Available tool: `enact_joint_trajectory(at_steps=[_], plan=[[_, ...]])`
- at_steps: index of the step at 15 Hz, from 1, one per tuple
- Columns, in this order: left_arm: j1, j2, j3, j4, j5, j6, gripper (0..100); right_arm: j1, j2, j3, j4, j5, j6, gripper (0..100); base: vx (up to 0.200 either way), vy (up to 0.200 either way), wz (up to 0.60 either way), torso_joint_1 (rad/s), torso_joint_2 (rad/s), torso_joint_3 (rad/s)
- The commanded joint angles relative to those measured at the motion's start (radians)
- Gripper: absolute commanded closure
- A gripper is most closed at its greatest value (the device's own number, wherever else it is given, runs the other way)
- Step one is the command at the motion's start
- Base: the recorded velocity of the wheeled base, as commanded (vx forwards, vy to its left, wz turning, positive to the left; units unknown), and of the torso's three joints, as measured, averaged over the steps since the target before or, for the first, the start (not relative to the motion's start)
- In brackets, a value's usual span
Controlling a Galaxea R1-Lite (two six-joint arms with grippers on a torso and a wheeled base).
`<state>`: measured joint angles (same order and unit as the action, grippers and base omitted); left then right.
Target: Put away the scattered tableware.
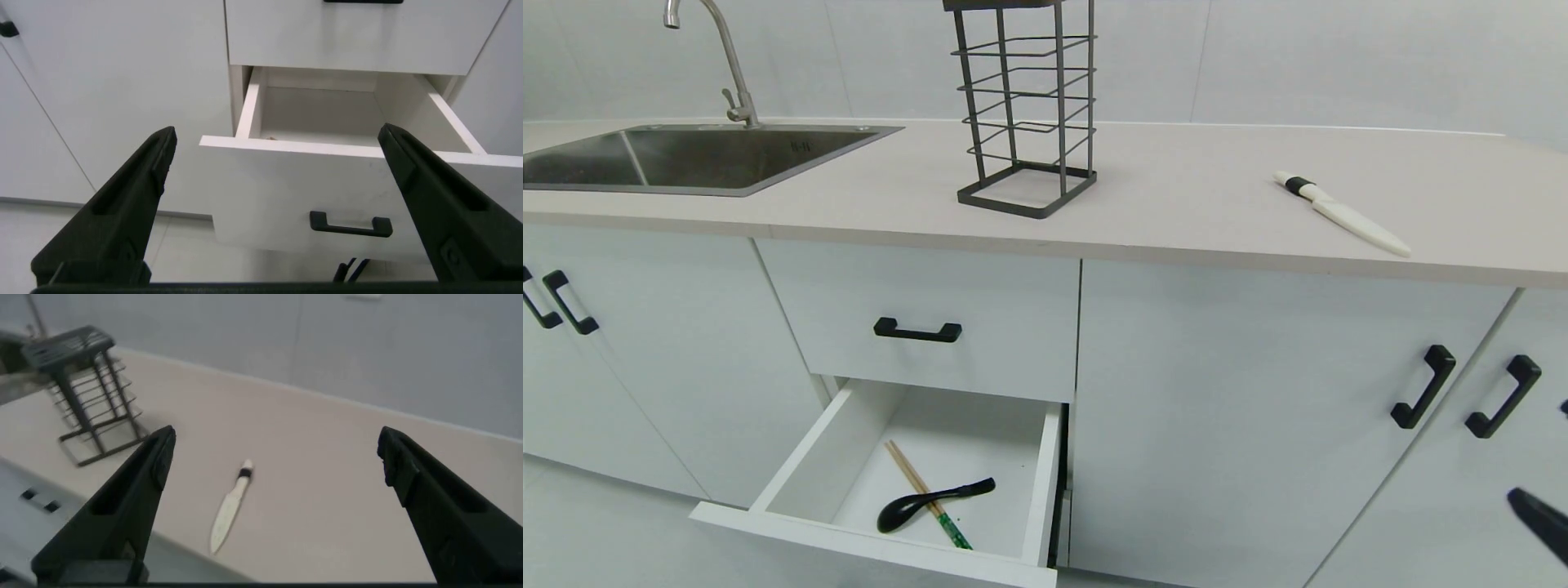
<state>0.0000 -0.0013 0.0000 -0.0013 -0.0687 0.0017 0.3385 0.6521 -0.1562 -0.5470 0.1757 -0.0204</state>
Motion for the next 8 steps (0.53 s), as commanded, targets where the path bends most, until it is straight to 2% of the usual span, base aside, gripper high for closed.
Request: enact_joint_trajectory(at_steps=[1, 3, 5, 8], plan=[[0.0, 0.001, 0.0, 0.0, 0.0, 0.0, 0, -0.211, -0.23, -0.005, 0.027, -0.002, 0.013, 0, 0.0, 0.0, 0.0, 0.0, 0.0, 0.0], [0.0, 0.001, 0.0, 0.0, 0.0, 0.0, 0, -0.285, -0.347, -0.003, 0.035, -0.001, 0.01, 0, 0.0, 0.0, 0.0, 0.0, 0.0, 0.0], [0.0, 0.001, 0.0, 0.0, 0.0, 0.0, 0, -0.299, -0.42, 0.01, 0.067, 0.001, 0.0, 0, 0.0, 0.0, 0.0, 0.0, 0.0, 0.0], [0.002, 0.001, 0.0, 0.0, 0.0, 0.0, 0, -0.332, -0.536, 0.115, 0.084, -0.002, -0.038, 0, 0.0, 0.0, 0.0, 0.0, 0.0, 0.0]])
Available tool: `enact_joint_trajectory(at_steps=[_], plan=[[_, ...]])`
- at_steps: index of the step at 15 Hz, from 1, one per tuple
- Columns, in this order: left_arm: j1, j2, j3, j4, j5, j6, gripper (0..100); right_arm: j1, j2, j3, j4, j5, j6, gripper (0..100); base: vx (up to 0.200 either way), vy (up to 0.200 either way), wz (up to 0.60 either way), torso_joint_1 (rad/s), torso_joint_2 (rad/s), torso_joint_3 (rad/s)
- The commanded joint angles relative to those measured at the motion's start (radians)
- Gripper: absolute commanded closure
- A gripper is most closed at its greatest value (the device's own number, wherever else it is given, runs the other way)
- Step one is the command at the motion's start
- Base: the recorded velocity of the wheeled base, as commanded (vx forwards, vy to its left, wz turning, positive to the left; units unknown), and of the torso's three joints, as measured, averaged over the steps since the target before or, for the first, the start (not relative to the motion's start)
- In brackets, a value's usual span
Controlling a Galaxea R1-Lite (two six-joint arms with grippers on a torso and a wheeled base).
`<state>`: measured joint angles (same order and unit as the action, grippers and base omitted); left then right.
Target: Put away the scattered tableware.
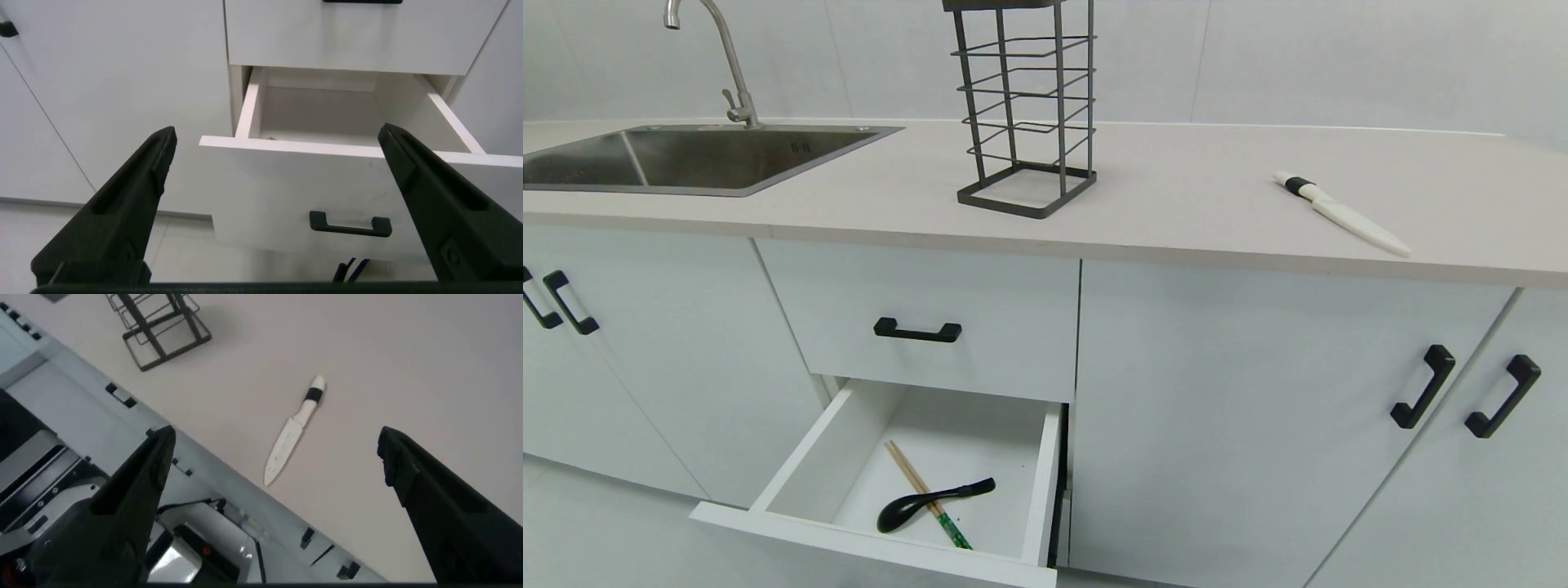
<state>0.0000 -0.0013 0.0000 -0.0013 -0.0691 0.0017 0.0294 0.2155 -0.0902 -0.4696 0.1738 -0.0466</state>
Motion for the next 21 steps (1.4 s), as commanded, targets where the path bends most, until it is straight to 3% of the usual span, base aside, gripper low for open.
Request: enact_joint_trajectory(at_steps=[1, 6, 7, 10, 12, 13, 14, 15, 17, 19, 21], plan=[[0.0, 0.001, 0.0, 0.0, 0.0, 0.0, 0, -0.026, -0.12, 0.076, 0.023, -0.005, -0.016, 0, 0.0, 0.0, 0.0, 0.0, 0.0, 0.0], [0.0, 0.001, 0.0, -0.002, 0.0, -0.002, 0, -0.031, -0.209, 0.09, 0.453, -0.106, -0.006, 0, 0.0, 0.0, 0.0, 0.0, 0.0, 0.0], [0.0, 0.001, 0.0, -0.002, 0.0, -0.005, 0, -0.031, -0.209, 0.084, 0.488, -0.132, 0.031, 0, 0.0, 0.0, 0.0, 0.0, 0.0, 0.0], [0.002, 0.001, -0.009, -0.031, 0.045, -0.006, 0, -0.031, -0.209, 0.087, 0.476, -0.206, 0.056, 0, 0.0, 0.0, 0.0, 0.0, 0.0, 0.0], [0.017, 0.066, -0.187, -0.098, 0.055, -0.017, 0, -0.031, -0.211, 0.087, 0.476, -0.206, 0.059, 0, 0.0, 0.0, 0.0, 0.0, 0.0, 0.0], [0.002, 0.155, -0.252, -0.089, 0.038, -0.017, 0, -0.031, -0.211, 0.087, 0.476, -0.205, 0.057, 0, 0.0, 0.0, 0.0, 0.0, 0.0, 0.0], [-0.002, 0.161, -0.252, -0.089, 0.035, -0.017, 0, -0.031, -0.211, 0.087, 0.476, -0.205, 0.057, 0, 0.0, 0.0, 0.0, 0.0, 0.0, 0.0], [-0.067, 0.296, -0.259, -0.057, -0.023, -0.025, 0, -0.031, -0.211, 0.089, 0.476, -0.205, 0.057, 0, 0.0, 0.0, 0.0, 0.0, 0.0, 0.0], [-0.123, 0.48, -0.276, -0.046, -0.055, -0.043, 0, -0.031, -0.211, 0.089, 0.474, -0.197, 0.057, 0, 0.0, 0.0, 0.0, 0.0, 0.0, 0.0], [-0.138, 0.572, -0.27, -0.046, -0.072, -0.043, 0, -0.031, -0.211, 0.089, 0.474, -0.186, 0.059, 0, 0.0, 0.0, 0.0, 0.0, 0.0, 0.0], [-0.16, 0.707, -0.258, -0.043, -0.132, -0.043, 0, -0.031, -0.211, 0.089, 0.476, -0.186, 0.059, 0, 0.0, 0.0, 0.0, 0.0, 0.0, 0.0]])
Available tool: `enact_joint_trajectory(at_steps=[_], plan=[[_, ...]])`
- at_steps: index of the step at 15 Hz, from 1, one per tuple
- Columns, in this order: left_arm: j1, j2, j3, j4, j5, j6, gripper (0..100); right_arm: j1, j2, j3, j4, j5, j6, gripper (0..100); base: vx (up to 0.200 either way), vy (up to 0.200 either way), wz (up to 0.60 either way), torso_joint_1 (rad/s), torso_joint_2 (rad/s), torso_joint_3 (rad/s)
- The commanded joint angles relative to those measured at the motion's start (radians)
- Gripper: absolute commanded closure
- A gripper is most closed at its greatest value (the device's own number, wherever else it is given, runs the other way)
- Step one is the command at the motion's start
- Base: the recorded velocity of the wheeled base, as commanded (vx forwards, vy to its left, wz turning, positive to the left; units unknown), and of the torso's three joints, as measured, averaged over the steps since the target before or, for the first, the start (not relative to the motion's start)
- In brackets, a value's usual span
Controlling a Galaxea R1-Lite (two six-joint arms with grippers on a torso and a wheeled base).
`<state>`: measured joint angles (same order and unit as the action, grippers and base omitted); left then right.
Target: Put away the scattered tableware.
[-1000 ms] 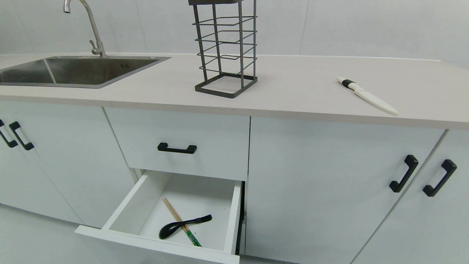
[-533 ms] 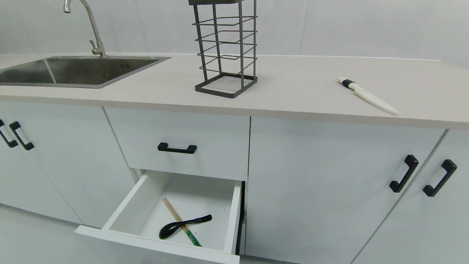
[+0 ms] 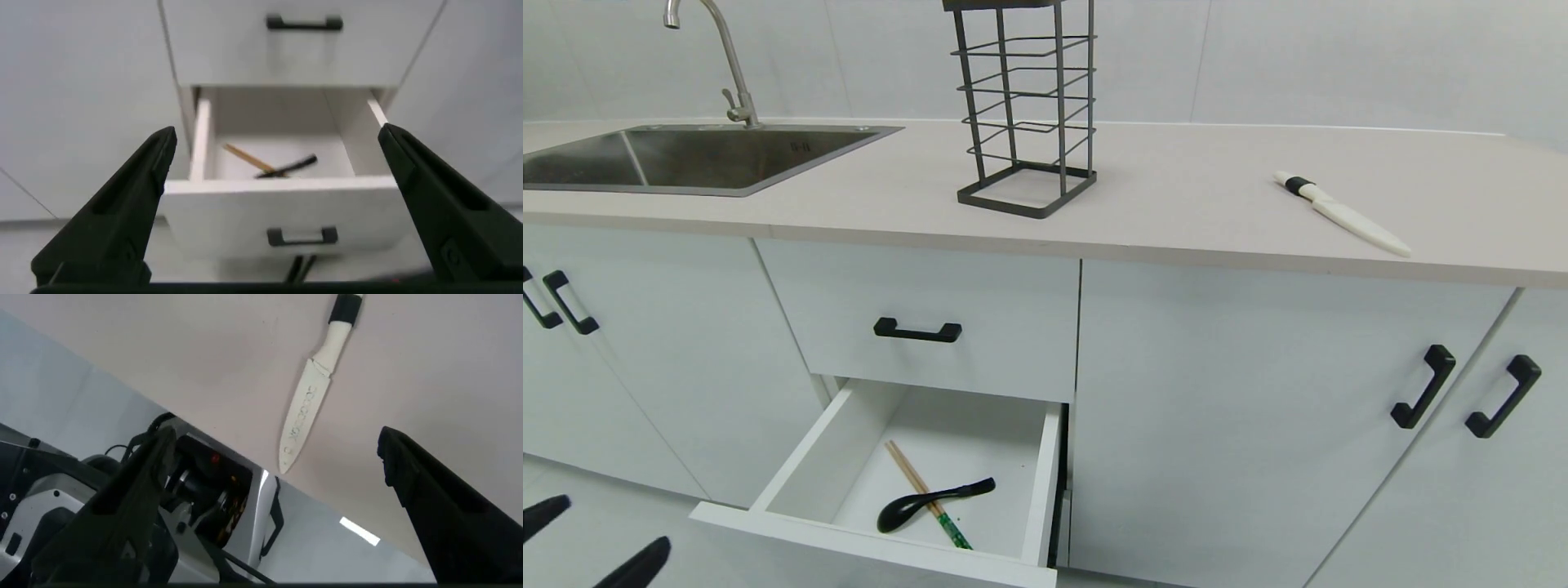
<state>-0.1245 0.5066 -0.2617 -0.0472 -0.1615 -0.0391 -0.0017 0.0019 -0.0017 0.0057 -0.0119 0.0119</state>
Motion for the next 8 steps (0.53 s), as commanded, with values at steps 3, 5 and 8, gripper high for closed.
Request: enact_joint_trajectory(at_steps=[3, 5, 8], plan=[[-0.038, 0.325, 0.002, 0.004, -0.107, -0.002, 0, 0.0, 0.003, 0.0, 0.0, 0.0, 0.0, 0, 0.0, 0.0, 0.0, 0.0, 0.0, 0.0], [-0.038, 0.406, 0.001, 0.018, -0.145, -0.002, 0, 0.0, 0.003, 0.0, 0.0, 0.0, 0.0, 0, 0.0, 0.0, 0.0, 0.0, 0.0, 0.0], [-0.084, 0.553, -0.005, 0.124, -0.151, -0.002, 0, 0.0, 0.003, 0.0, 0.0, 0.0, 0.0, 0, 0.0, 0.0, 0.0, 0.0, 0.0, 0.0]])
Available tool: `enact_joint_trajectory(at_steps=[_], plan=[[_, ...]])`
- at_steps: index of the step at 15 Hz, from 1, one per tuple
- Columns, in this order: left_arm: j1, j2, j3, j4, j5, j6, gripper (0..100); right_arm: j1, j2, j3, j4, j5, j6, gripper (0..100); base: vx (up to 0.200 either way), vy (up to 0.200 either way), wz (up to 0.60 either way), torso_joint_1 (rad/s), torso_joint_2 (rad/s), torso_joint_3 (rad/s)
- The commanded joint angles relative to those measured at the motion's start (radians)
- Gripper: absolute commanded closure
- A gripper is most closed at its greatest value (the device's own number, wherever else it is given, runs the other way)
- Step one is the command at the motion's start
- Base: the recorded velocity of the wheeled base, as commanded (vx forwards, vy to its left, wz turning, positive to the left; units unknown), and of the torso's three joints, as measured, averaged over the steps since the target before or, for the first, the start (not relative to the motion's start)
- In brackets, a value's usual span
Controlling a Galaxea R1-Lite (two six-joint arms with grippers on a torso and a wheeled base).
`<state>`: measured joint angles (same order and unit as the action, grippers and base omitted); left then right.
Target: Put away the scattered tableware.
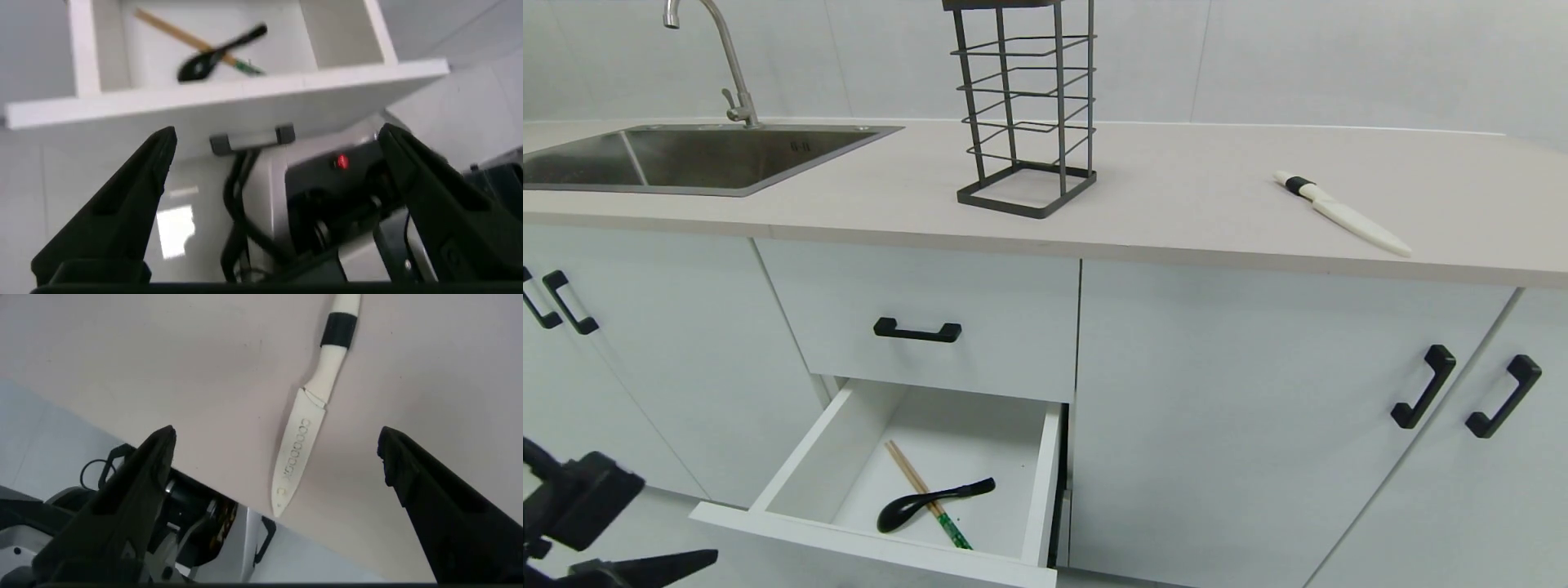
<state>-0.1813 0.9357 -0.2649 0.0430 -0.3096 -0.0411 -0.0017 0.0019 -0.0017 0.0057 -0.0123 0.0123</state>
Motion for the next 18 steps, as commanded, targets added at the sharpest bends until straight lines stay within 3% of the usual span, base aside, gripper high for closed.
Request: enact_joint_trajectory(at_steps=[1, 3, 5, 7, 12, 14, 18], plan=[[-0.049, 0.155, -0.002, 0.055, -0.003, 0.0, 0, 0.0, 0.003, 0.0, 0.0, 0.0, 0.0, 0, 0.0, 0.0, 0.0, 0.0, 0.0, 0.0], [-0.084, 0.216, 0.003, 0.06, -0.003, 0.0, 0, 0.0, 0.003, 0.0, 0.0, 0.0, 0.0, 0, 0.0, 0.0, 0.0, 0.0, 0.0, 0.0], [-0.084, 0.275, 0.003, 0.049, -0.003, 0.001, 0, 0.0, 0.003, 0.0, 0.0, 0.0, 0.0, 0, 0.0, 0.0, 0.0, 0.0, 0.0, 0.0], [-0.084, 0.379, 0.007, -0.022, -0.002, 0.007, 0, 0.0, 0.003, 0.0, 0.0, 0.0, 0.0, 0, 0.0, 0.0, 0.0, 0.0, 0.0, 0.0], [-0.095, 0.442, 0.009, -0.075, 0.009, 0.013, 0, 0.0, 0.003, 0.0, 0.0, 0.0, 0.0, 0, 0.0, 0.0, 0.0, 0.0, 0.0, 0.0], [-0.103, 0.503, 0.01, -0.155, 0.038, 0.021, 0, 0.0, 0.003, 0.0, 0.0, 0.0, 0.0, 0, 0.0, 0.0, 0.0, 0.0, 0.0, 0.0], [-0.104, 0.612, 0.056, -0.341, 0.043, 0.024, 0, 0.0, 0.003, 0.0, 0.0, 0.0, 0.0, 0, 0.0, 0.0, 0.0, 0.0, 0.0, 0.0]])
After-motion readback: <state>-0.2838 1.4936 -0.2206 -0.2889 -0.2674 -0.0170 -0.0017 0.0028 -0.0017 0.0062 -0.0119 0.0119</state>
